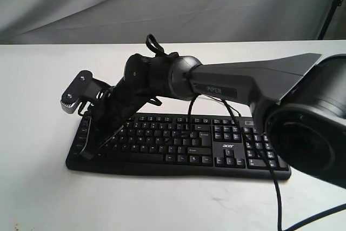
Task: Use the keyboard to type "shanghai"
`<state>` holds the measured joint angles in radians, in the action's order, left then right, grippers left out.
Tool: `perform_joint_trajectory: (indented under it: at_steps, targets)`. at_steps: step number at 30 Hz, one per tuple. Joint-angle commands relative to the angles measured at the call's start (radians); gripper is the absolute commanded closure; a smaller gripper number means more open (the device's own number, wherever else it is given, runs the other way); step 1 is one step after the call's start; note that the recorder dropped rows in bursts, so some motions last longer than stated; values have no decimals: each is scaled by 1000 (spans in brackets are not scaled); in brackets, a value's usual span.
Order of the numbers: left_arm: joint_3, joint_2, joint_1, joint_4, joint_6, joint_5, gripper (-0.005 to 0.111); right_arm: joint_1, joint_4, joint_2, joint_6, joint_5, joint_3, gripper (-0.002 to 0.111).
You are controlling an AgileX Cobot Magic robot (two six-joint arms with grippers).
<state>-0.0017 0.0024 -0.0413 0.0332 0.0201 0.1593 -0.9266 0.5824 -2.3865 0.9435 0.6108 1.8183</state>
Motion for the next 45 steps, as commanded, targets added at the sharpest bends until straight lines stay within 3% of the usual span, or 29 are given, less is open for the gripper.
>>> perform_joint_trajectory:
  at_steps: [1, 6, 13, 18, 24, 27, 35, 45]
  targets:
    - [2, -2, 6, 0, 3, -6, 107, -1, 5, -23, 11, -7, 5, 108]
    - [2, -2, 6, 0, 3, -6, 107, -1, -11, 6, 11, -4, 5, 108]
    - [2, -2, 6, 0, 3, -6, 107, -1, -204, 109, -127, 68, 1, 108]
    - [2, -2, 6, 0, 3, -6, 107, 23, -228, 214, -163, 51, -127, 108]
    - [2, -2, 6, 0, 3, -6, 107, 69, -163, 357, -151, -128, -454, 108]
    - [2, -2, 6, 0, 3, -6, 107, 69, -114, 378, -112, -203, -536, 108]
    - [2, -2, 6, 0, 3, -6, 107, 69, 30, 337, 21, -216, -536, 108]
    - [2, -2, 6, 0, 3, -6, 107, 69, 33, 306, 23, -221, -536, 108]
